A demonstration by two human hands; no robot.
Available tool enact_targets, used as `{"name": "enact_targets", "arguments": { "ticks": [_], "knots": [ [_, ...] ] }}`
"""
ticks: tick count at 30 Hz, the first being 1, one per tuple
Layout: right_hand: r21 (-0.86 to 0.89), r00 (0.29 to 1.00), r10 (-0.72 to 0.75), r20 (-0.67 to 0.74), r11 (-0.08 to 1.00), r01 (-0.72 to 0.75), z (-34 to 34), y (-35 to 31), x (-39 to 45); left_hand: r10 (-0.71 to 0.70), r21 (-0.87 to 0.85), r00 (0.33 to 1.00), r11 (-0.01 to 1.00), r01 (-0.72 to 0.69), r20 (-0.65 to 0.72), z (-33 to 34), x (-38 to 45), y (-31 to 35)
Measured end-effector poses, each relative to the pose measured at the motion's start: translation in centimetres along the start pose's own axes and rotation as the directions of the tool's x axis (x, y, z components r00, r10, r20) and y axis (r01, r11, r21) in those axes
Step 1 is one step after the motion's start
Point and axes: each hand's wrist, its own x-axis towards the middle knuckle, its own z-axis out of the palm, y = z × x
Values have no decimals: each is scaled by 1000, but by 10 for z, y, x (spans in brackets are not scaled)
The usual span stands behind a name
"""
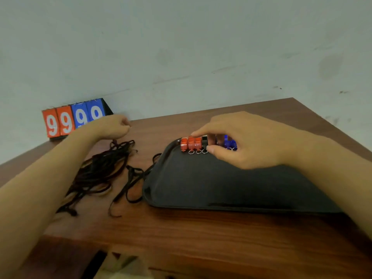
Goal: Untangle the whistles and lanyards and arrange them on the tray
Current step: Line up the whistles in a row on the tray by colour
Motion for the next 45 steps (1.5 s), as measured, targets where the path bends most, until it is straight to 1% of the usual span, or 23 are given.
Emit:
{"name": "enact_targets", "arguments": {
  "ticks": [4,7,10,13,16,20,29,32,35,38,42,45],
  "knots": [
    [-19,1000,-18,4,1000,18,5,-4,3,-44,33,997,999,42,56,-6,-26,-56],
    [-33,999,-46,-11,998,46,10,-7,2,-38,6,994,999,38,105,2,-37,-75],
    [-37,998,-56,29,998,57,14,-7,2,-57,-17,983,998,61,175,9,-35,-81],
    [-23,998,-45,33,999,46,14,-4,0,-116,-54,964,990,132,237,16,-29,-80],
    [-8,999,-39,19,999,39,14,0,-1,-153,-68,966,983,170,206,23,-22,-77],
    [0,1000,-26,18,1000,26,16,3,0,-115,-56,964,990,132,240,28,-16,-80],
    [-4,1000,20,7,1000,-20,17,4,3,-70,50,984,997,63,161,43,-23,-80],
    [-3,999,31,8,999,-31,17,6,3,-54,35,992,998,50,115,40,-21,-80],
    [2,999,44,-5,999,-44,18,9,3,-40,20,999,999,39,23,37,-21,-79],
    [2,998,54,-20,999,-54,19,12,2,21,4,998,1000,-21,-59,34,-21,-70],
    [-21,997,63,-32,998,-64,19,15,3,103,-45,994,994,-105,-41,27,-22,-47],
    [-26,996,76,-36,997,-77,20,19,2,138,-79,987,986,-145,-87,26,-22,-24]
  ]
}}
